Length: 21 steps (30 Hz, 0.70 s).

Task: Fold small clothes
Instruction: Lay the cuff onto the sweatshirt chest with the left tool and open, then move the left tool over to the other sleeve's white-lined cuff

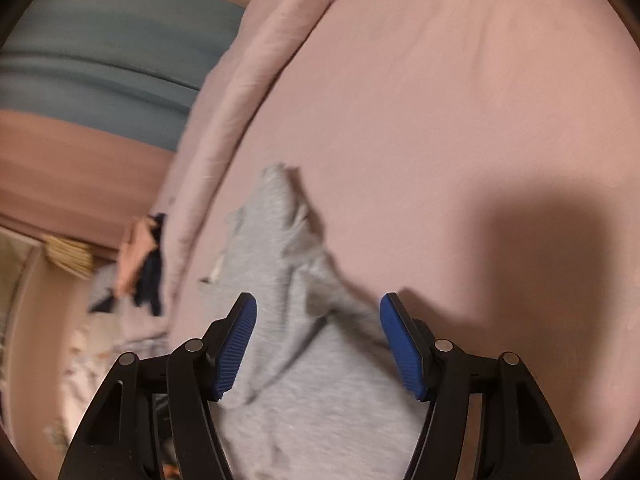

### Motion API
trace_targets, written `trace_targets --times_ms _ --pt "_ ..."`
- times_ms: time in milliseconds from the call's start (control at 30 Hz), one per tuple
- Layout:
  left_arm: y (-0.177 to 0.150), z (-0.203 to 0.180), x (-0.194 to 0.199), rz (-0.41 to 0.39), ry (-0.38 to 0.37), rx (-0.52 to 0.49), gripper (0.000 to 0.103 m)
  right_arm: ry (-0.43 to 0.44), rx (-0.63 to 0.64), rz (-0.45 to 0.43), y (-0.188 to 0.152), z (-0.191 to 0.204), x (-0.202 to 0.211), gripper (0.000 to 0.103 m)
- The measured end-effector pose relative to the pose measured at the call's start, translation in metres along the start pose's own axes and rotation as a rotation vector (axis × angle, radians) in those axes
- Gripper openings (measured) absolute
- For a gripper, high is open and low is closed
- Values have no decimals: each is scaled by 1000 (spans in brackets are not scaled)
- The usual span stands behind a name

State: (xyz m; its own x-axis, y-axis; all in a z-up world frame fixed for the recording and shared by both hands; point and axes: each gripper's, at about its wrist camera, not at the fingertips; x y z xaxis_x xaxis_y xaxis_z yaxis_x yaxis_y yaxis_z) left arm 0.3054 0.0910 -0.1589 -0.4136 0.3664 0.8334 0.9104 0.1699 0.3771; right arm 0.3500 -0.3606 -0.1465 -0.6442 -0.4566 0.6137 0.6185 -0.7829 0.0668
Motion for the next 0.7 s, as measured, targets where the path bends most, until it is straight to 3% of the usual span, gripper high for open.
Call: trace_targets --times_ms 133,200,300,367,467,533,567,600,700 --pt "-2 -10 11 -25 -81 -32 13 70 118 25 7 33 3 66" --pt "-2 -28 8 -24 -120 -82 19 140 144 95 17 52 -19 66" --pt "-3 -51 -3 -10 -133 -160 27 113 194 146 30 76 -63 64" --pt "-5 -61 -13 3 -155 -202 27 98 243 193 36 88 -90 49" --pt "-11 -67 -30 38 -150 -242 25 104 245 278 42 89 -117 39" --pt "-16 -61 -37 50 -132 -230 20 -12 256 232 50 79 -128 34" --pt "-17 -57 -36 48 -134 -223 17 -97 282 180 54 75 -130 7" --pt "-18 -53 -35 48 -135 -213 16 -151 284 144 59 69 -131 0" --pt "-23 -39 -22 39 -131 -183 16 -136 230 125 65 57 -121 0"
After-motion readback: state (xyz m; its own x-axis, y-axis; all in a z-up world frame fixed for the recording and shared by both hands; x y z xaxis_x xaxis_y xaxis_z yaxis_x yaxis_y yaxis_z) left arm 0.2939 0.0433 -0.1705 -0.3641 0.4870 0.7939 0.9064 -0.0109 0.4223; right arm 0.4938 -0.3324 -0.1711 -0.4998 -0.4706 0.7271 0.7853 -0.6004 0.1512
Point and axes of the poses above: each gripper's, at about its wrist camera, not at the fingertips, and x roughly against the way its jaws point, z to its left, y to its top, and after that the axes turned 14 degrees about -x, right-handed
